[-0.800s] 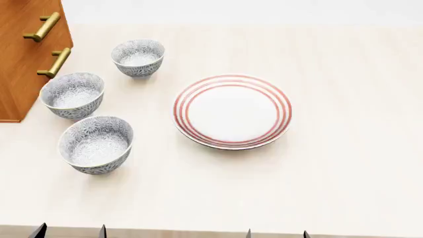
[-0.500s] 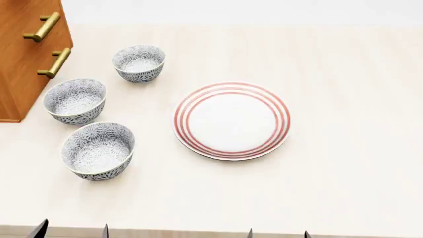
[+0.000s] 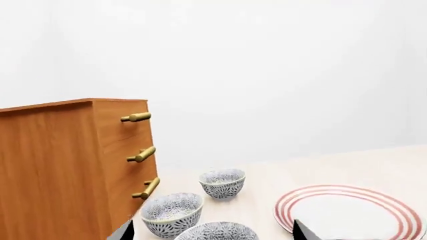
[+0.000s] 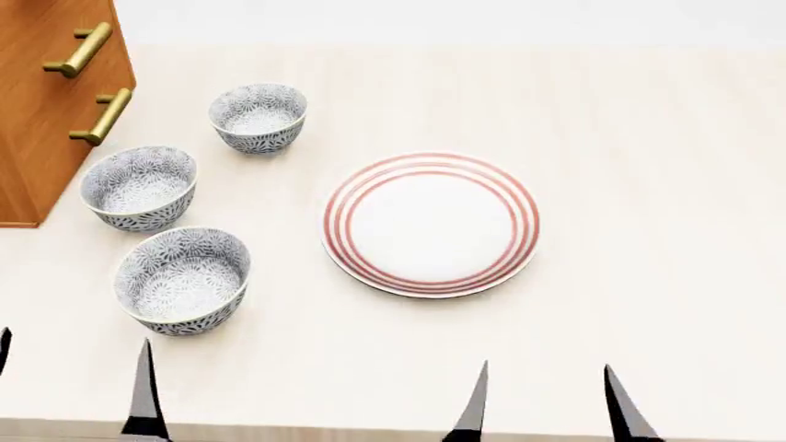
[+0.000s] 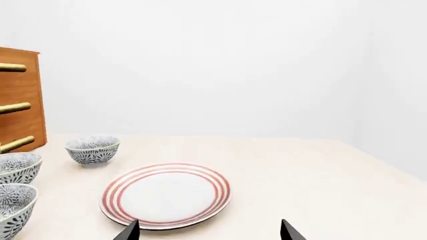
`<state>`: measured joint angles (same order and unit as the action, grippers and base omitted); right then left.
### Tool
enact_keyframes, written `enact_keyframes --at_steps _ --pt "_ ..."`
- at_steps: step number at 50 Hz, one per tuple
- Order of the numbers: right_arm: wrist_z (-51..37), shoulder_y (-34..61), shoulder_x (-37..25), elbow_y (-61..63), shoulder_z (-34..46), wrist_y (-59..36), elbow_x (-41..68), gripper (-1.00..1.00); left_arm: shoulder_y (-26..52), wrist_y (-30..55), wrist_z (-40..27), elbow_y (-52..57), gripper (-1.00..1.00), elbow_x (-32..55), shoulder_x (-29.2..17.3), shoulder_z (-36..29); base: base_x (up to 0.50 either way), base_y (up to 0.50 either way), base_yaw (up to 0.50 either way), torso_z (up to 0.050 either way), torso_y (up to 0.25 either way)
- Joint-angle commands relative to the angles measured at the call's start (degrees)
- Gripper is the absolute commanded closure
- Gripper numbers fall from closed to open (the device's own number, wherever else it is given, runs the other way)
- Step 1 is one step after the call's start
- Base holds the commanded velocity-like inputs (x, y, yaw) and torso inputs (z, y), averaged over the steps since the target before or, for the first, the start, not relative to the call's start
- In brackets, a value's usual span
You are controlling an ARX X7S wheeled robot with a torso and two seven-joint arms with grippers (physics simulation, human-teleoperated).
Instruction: Open the top drawer of the cabinet.
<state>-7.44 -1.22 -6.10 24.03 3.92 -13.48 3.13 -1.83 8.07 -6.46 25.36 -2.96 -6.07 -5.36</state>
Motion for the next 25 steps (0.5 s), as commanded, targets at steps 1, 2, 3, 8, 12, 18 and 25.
enact_keyframes --at_steps 1,2,3,8,12,18,25 --pt "-0.43 -1.0 -0.88 18.29 -0.17 -8.95 -2.3 -1.0 -0.62 10.75 1.7 16.7 -1.0 3.4 0.37 2.27 0.0 0.0 0.0 0.0 0.0" --pt "-0.46 -0.81 -1.01 19.34 0.01 -9.69 -2.35 -1.0 -0.61 10.85 1.64 17.15 -1.0 3.45 0.26 2.22 0.0 0.0 0.0 0.0 0.0" --pt "-0.53 -0.53 -1.19 20.93 0.2 -10.77 -2.54 -1.0 -0.47 12.32 1.61 18.92 -1.0 3.52 0.18 2.04 0.0 0.0 0.0 0.0 0.0" --pt "-0.88 0.32 -1.7 24.34 0.68 -13.53 -2.78 -1.0 -0.1 14.49 1.1 22.76 -1.0 4.02 -0.16 2.02 0.0 0.0 0.0 0.0 0.0" --pt "-1.44 0.58 -1.98 26.2 0.79 -14.82 -3.15 -1.0 0.11 15.3 0.86 24.31 -1.0 4.38 -0.51 1.73 0.0 0.0 0.0 0.0 0.0" --pt "-1.41 0.13 -2.52 25.75 0.67 -13.75 -2.42 -1.0 0.21 15.93 0.48 25.18 -1.0 4.9 -1.03 1.58 0.24 0.0 0.0 0.0 0.0" --pt "-1.94 -0.04 -2.73 26.0 0.11 -13.87 -1.75 -1.0 0.27 16.45 0.0 25.82 -1.0 5.45 -1.47 1.42 0.5 0.0 0.0 0.0 0.0"
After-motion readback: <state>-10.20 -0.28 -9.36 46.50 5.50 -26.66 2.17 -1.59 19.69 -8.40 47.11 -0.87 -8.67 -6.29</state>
